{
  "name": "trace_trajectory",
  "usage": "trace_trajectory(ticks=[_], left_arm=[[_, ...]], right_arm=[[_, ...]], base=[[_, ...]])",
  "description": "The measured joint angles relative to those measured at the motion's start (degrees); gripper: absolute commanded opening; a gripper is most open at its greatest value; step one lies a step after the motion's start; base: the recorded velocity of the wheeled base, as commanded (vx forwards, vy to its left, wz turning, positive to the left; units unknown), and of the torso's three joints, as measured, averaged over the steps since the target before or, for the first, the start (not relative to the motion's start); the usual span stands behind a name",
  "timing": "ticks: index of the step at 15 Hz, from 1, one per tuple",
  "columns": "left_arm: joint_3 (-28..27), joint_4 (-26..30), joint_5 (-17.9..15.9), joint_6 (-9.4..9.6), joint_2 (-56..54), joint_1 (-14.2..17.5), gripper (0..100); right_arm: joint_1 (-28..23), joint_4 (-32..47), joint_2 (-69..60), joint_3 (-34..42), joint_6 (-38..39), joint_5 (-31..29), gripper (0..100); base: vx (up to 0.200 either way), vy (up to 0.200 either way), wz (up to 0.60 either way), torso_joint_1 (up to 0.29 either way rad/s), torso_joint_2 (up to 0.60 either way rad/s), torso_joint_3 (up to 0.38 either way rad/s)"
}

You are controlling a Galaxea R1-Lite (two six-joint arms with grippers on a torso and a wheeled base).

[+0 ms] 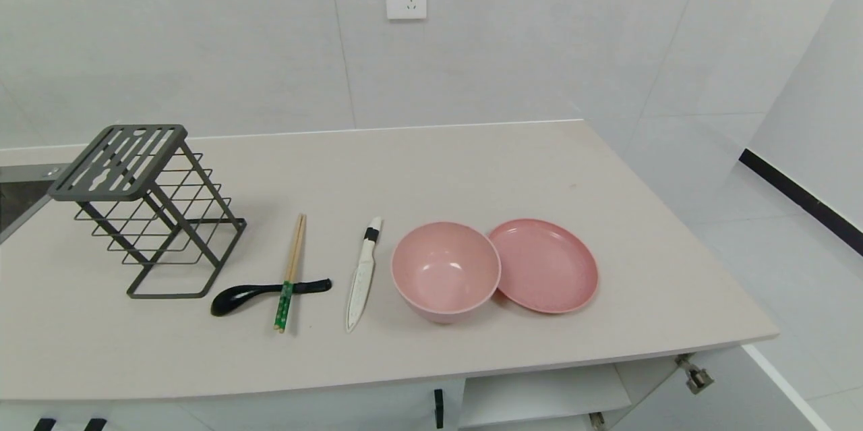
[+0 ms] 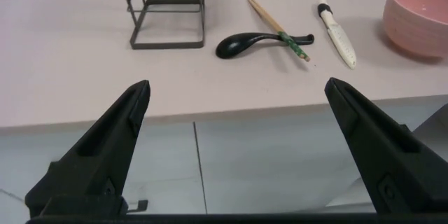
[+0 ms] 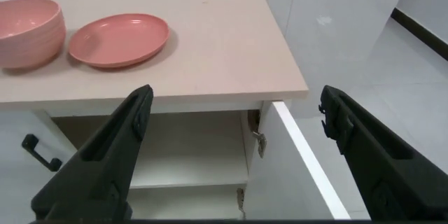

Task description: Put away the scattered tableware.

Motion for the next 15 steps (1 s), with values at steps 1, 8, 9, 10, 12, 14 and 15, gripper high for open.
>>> trace_trajectory(ticks=[1,8,9,10,12,14,15], left_arm=[[0.0,0.0,-0.1,0.02,0.0,0.1,100],[0.0,0.0,0.6,0.00,0.0,0.0,100],[0.0,0.0,0.6,0.05,0.0,0.0,100],[0.0,0.0,0.6,0.05,0.0,0.1,100],[0.0,-0.1,0.7,-0.07,0.0,0.0,100],[0.0,-0.1,0.7,-0.15,0.0,0.0,100],[0.1,-0.1,0.6,-0.15,0.0,0.0,100]], right_arm=[[0.0,0.0,0.0,0.0,-0.1,0.0,100],[0.0,-11.6,0.0,0.0,-0.2,0.1,100],[0.0,-14.3,0.0,0.0,0.3,1.0,100],[0.1,-14.5,0.0,0.0,0.6,2.5,100],[0.3,-13.8,0.2,-1.0,1.6,9.3,100],[0.7,-11.5,2.4,-4.7,1.8,13.2,100],[0.7,-10.7,4.6,-6.9,1.8,15.5,100]], base=[[0.000,0.000,0.00,0.000,0.00,0.000],[0.000,0.000,0.00,0.000,0.00,0.000],[0.000,0.000,0.00,0.000,0.00,0.000],[0.000,0.000,0.00,0.000,0.00,0.000],[0.000,0.000,0.00,0.000,0.00,0.000],[0.000,0.000,0.00,0.000,0.00,0.000],[0.000,0.000,0.00,0.000,0.00,0.000]])
